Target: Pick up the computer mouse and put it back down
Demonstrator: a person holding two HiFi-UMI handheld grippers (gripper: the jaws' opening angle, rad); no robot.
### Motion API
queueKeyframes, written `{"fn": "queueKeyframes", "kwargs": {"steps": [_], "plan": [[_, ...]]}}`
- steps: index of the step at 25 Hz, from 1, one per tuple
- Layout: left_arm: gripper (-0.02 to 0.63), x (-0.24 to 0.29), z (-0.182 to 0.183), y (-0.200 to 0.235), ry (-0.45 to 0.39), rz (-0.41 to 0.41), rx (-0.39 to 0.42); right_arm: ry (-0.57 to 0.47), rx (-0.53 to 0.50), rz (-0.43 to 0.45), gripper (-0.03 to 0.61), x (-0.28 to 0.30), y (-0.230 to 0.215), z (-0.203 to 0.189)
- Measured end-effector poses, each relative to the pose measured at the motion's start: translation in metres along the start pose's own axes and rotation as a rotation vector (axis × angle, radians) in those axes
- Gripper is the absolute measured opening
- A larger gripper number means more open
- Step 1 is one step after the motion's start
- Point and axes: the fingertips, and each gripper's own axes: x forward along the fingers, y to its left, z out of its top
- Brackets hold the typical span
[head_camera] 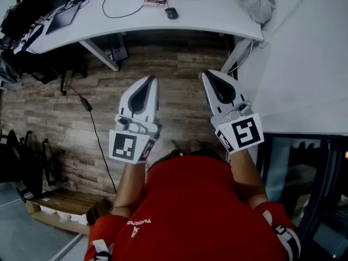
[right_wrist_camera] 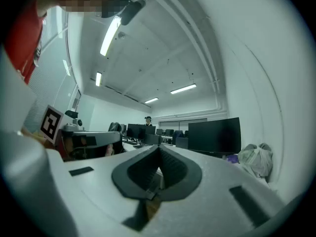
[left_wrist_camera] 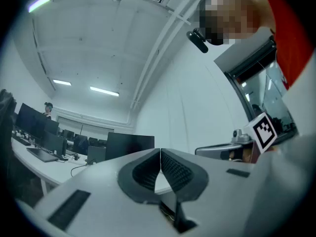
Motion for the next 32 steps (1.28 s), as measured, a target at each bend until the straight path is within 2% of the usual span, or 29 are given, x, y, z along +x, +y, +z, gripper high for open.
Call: {"fn": "queueKeyframes", "kwargs": {"steps": [15,20,24,32], "plan": [[0.009,-0.012,0.004,0.022,-0.013,0.013,-0.001,-0.004,0.022,0.004,0.005,0.014,0.016,0.001],[0.011,-0.023,-0.009,0.048,0.012,0.015,0.0,0.013,0.017,-0.005,0.005,0.033,0.023,-0.006],[0.011,-0.028,-0.007,0.078,-0.019,0.032,-0.005,0.031,0.011,-0.024,0.005,0.053,0.032,-0.016],[0.009,-0.021,-0.022,0.123,-0.015,0.031,-0.028,0.059,-0.002,-0.036,0.005,0.096,0.038,-0.029]]}}
